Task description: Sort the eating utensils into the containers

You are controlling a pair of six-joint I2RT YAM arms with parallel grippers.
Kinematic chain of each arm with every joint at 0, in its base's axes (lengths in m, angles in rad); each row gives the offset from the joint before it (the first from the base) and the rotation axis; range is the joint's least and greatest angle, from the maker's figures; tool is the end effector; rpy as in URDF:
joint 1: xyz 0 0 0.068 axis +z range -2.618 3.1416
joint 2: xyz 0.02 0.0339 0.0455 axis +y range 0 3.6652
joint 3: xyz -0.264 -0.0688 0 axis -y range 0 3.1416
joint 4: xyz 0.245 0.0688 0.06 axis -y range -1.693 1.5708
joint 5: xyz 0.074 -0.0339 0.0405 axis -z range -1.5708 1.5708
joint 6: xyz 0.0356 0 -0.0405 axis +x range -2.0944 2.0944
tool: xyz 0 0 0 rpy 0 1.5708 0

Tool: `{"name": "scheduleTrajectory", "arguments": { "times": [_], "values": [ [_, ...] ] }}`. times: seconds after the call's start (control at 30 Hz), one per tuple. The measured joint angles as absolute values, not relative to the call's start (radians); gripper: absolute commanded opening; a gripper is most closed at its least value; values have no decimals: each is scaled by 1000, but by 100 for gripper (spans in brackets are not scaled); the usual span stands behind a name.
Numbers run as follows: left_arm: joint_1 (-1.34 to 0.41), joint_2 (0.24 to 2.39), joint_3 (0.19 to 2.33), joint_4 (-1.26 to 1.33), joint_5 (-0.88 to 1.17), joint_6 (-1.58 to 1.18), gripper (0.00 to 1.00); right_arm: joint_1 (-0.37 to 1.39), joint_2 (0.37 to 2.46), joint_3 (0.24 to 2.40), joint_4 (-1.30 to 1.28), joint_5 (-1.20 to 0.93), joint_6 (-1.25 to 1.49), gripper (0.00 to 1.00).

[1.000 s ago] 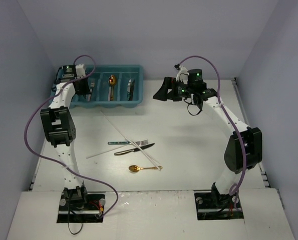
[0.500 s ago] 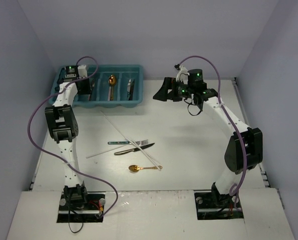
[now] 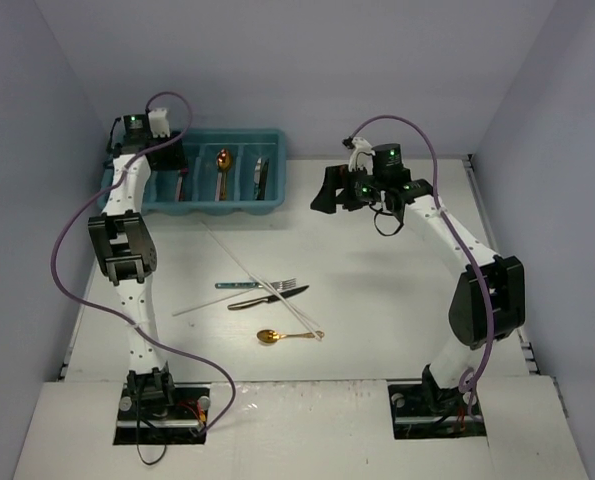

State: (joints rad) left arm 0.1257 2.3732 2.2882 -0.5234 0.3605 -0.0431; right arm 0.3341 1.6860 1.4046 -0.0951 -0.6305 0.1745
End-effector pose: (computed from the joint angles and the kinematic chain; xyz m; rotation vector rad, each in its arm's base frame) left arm 0.5443 0.0561 0.2746 0.0225 2.1547 -0.3443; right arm 0.3690 0.1503 0.3276 -0.5839 1.9009 0.9449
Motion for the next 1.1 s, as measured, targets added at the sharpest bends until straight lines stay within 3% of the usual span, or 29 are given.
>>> {"name": "scheduleTrajectory", "arguments": {
  "times": [0.23, 0.33, 0.53, 0.77, 1.1],
  "values": [
    [126, 2077, 2239, -516, 366, -78, 66, 592, 1612, 1229, -184, -359, -123, 74],
    [126, 1820, 2045, -461, 346, -92, 73, 701, 1611, 1165, -210, -289, -190, 68],
    [143, 1316, 1468, -339, 328, -110, 75, 849, 1589, 1058, -238, -213, -370, 54],
    [153, 1262, 1247, -403, 348, -116, 75, 1012, 1498, 1022, -251, -251, -552, 37],
    [153, 1178, 1150, -448, 395, -161, 75, 1172, 1596, 1060, -332, -366, -761, 38]
  ]
}}
